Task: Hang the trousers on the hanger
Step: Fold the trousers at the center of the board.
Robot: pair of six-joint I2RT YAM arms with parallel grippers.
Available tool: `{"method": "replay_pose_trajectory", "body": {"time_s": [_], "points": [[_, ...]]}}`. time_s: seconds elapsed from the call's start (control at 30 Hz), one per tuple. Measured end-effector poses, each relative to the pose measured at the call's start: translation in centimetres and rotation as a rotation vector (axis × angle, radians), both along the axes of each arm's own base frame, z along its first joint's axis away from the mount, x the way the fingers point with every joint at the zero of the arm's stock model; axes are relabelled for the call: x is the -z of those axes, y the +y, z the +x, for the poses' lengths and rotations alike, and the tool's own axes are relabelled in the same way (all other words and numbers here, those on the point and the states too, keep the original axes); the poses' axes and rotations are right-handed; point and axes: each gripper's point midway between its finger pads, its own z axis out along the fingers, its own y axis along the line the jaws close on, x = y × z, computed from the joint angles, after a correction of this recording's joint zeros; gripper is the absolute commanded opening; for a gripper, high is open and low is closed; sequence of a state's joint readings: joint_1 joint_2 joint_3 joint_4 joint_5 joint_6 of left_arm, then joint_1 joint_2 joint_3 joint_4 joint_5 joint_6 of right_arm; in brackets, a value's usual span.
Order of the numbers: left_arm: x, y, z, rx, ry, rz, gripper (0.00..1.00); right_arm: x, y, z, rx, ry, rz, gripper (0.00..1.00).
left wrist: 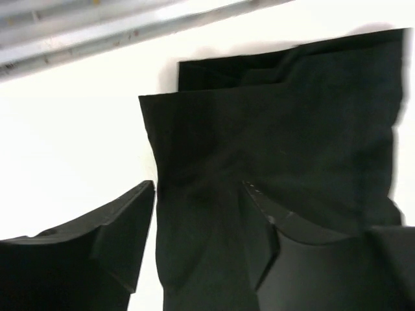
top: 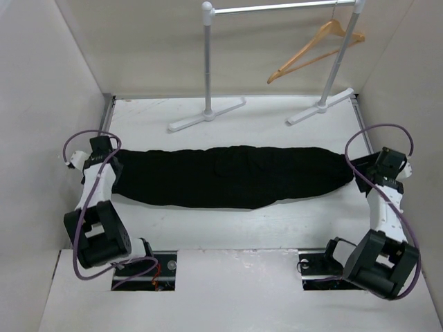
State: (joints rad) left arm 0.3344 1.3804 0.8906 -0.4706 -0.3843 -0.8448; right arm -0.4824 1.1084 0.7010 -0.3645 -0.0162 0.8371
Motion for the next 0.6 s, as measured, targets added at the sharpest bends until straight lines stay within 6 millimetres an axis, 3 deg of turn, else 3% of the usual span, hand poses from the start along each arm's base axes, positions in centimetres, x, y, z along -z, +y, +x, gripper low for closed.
{"method": "replay_pose_trajectory", "body": {"time_s": [0.1,0.17,0.33,0.4,0.6], "points": [[-3.0,-0.7,0.6,0.031,-0.065,0.05,0.59,-2.7,-0.2,0.4,-0.006,-0.065,-0.054,0.75],[-4.6,-1.2,1.2,0.051,-0.108,0.071,0.6,-2.8,-0.3,0.4,-0.006,-0.065,-0.064,0.76],[-6.8,-2.9,1.9,0.095,-0.186,0.08,0.6,1.4,-0.5,-0.1,0.003,0.045,-0.009,0.76],[-7.4,-5.0,2.7,0.155,-0.222,0.065,0.6,3.3,-1.0,-0.5,0.022,0.1,0.027,0.76],[-7.5,-14.9,4.0,0.436,-0.297,-0.017,0.59,7.6,-1.0,-0.5,0.025,0.211,0.098,0.73]]}}
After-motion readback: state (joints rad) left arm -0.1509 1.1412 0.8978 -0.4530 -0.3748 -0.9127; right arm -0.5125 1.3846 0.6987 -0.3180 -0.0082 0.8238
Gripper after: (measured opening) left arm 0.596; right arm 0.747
